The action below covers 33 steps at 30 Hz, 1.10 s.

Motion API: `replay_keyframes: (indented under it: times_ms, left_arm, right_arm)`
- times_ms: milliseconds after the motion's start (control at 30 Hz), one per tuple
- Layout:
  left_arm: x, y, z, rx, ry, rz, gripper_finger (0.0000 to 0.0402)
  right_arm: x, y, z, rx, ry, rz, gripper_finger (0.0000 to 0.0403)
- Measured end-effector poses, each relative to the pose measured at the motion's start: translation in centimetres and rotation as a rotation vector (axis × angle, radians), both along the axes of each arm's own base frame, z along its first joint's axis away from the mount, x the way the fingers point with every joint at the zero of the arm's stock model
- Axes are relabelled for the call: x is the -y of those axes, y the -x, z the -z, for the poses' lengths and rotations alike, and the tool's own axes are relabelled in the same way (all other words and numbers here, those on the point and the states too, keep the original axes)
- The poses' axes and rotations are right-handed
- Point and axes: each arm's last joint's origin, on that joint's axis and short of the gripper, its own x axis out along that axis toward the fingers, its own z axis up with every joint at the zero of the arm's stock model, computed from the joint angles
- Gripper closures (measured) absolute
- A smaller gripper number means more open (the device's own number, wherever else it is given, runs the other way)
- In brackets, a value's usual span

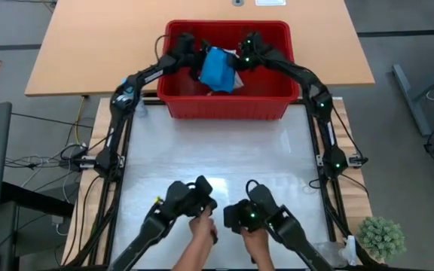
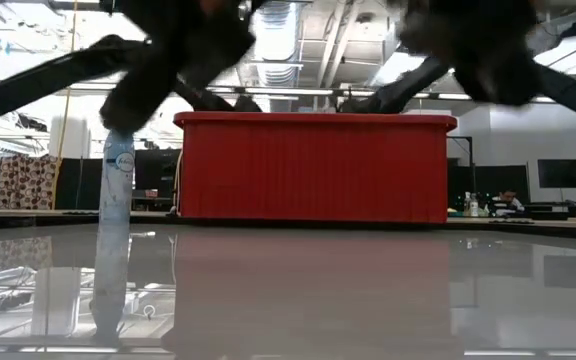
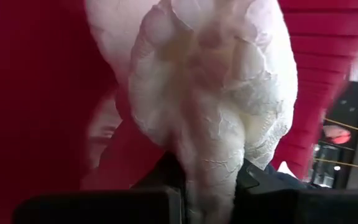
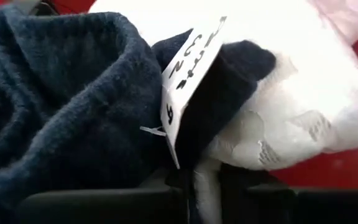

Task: Fold Laundry from Bin
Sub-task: Put the stacked clothes into the red bin

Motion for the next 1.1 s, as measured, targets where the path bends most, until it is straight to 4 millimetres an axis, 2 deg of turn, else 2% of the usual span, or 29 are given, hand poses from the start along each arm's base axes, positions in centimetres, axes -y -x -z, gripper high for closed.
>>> replay_keyframes:
  times_ms: [167,333,500,567,733,800,900,1100]
  left_arm:
    - [-0.7,-0.2,3.8,-0.065,0.066,-0.011,0.0372]
    - [-0.6,0.8,5.3,-0.227,0.079,-0.055,0.0359]
    - [-0.7,1.1,5.4,-0.329,-0.028,0.006,0.0343]
    - [-0.8,1.3,5.4,-0.366,-0.073,0.046,0.0331]
    - [-1.1,1.8,5.5,-0.419,-0.150,0.130,0.0289]
    - [-1.3,2.0,5.5,-0.433,-0.168,0.143,0.0271]
    - [-1.6,2.4,5.3,-0.432,-0.176,0.147,0.0245]
    - [-2.5,3.2,3.6,-0.359,-0.222,0.203,0.0196]
  right_arm:
    - [1.1,0.0,3.5,-0.046,-0.061,0.016,0.0336]
    - [1.6,0.8,4.9,-0.107,-0.094,0.061,0.0336]
    - [1.8,1.3,5.2,-0.196,-0.034,0.088,0.0334]
    - [2.0,1.5,5.2,-0.200,-0.031,0.096,0.0305]
    - [2.5,2.7,5.5,-0.232,-0.057,0.127,0.0184]
    - [2.7,3.2,5.5,-0.236,-0.066,0.137,0.0149]
    - [3.1,3.9,5.6,-0.226,-0.086,0.142,0.0125]
    - [3.7,4.9,5.1,-0.187,-0.121,0.126,0.0119]
